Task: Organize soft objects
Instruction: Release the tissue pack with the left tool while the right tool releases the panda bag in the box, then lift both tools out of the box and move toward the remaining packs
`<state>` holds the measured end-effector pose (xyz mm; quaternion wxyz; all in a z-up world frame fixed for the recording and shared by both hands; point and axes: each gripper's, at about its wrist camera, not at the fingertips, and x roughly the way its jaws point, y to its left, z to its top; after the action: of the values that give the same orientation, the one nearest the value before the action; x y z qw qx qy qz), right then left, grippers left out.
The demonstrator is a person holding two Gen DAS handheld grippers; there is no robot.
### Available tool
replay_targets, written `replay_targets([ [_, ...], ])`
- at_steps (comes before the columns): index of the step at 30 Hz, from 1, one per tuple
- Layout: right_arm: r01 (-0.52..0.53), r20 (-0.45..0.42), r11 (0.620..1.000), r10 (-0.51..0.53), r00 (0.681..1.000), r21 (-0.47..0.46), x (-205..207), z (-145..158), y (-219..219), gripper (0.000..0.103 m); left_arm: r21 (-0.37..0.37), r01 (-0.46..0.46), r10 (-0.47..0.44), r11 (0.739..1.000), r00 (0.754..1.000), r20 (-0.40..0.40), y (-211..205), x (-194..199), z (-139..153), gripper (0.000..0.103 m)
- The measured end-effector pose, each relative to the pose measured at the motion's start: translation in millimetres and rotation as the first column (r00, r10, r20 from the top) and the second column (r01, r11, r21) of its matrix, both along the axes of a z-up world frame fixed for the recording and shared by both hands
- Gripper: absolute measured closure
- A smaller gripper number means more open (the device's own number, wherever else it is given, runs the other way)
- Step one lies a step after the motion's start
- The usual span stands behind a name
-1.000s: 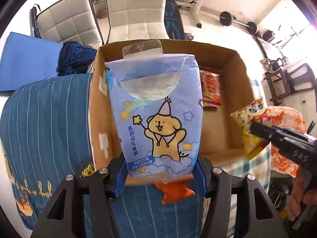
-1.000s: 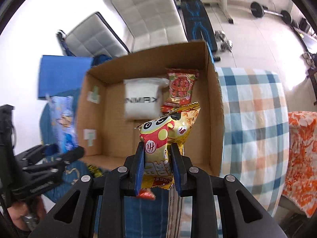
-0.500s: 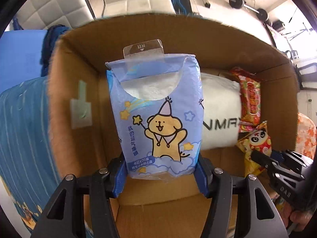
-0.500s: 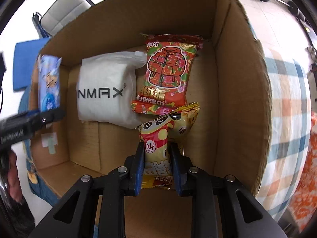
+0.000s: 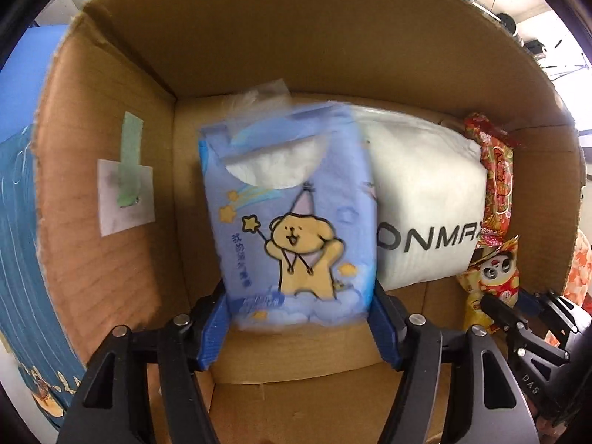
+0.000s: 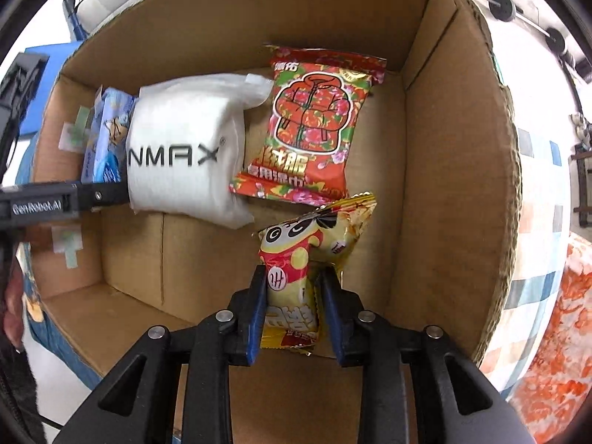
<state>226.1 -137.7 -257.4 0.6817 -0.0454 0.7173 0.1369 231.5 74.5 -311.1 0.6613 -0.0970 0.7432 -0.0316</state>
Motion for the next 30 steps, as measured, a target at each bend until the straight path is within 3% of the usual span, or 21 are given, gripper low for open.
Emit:
replay_targets([
  [3, -0.015, 0.015, 1.000, 0.016, 1.000, -0.024, -5.1, 2.3, 5.4, 0.063, -0.009, 0.001, -0.001, 1.000, 1.000, 0.001, -0.3, -2.8, 5.9, 0.035],
  [7, -0.018, 0.037, 1.000, 0.018, 0.999, -0.011, -13.4, 13.0, 11.1, 0.052, -0.013, 0.010, -0.010, 1.000, 1.000, 0.025, -2.8, -9.4, 19.8, 0.021],
  [9, -0.021, 0.061, 1.000, 0.022, 0.998, -0.021, -16.7, 20.4, 14.4, 0.036, 0.004, 0.015, -0.015, 1.000, 0.999, 0.045, -5.7, -13.6, 29.1, 0.011],
  [11, -0.020, 0.084, 0.999, 0.023, 0.996, -0.031, -19.9, 28.2, 15.5, 0.025, 0.023, 0.018, -0.020, 1.000, 0.997, 0.070, -6.8, -18.5, 39.0, 0.009],
  [13, -0.014, 0.101, 0.999, 0.018, 0.995, -0.040, -22.9, 35.1, 17.1, 0.019, 0.041, 0.014, -0.018, 0.999, 0.995, 0.095, -10.6, -23.0, 49.4, 0.001],
  [16, 0.005, 0.126, 0.998, 0.002, 0.992, -0.057, -27.8, 43.7, 13.3, 0.008, 0.062, -0.008, -0.002, 0.998, 0.988, 0.156, -17.1, -40.8, 69.0, 0.000],
  [17, 0.012, 0.136, 0.998, -0.002, 0.991, -0.067, -29.6, 45.9, 14.1, 0.000, 0.062, -0.015, 0.004, 0.998, 0.985, 0.171, -19.3, -46.5, 74.9, 0.000],
  [23, 0.058, 0.200, 0.991, -0.033, 0.979, -0.119, -40.7, 65.2, 10.7, 0.000, 0.068, -0.033, 0.013, 0.997, 0.961, 0.277, -24.7, -76.4, 106.4, 0.000],
  [30, 0.072, 0.254, 0.992, -0.044, 0.966, -0.102, -60.3, 102.9, 0.1, 0.000, 0.107, -0.074, 0.028, 0.992, 0.925, 0.379, -19.9, -105.1, 150.6, 0.001],
])
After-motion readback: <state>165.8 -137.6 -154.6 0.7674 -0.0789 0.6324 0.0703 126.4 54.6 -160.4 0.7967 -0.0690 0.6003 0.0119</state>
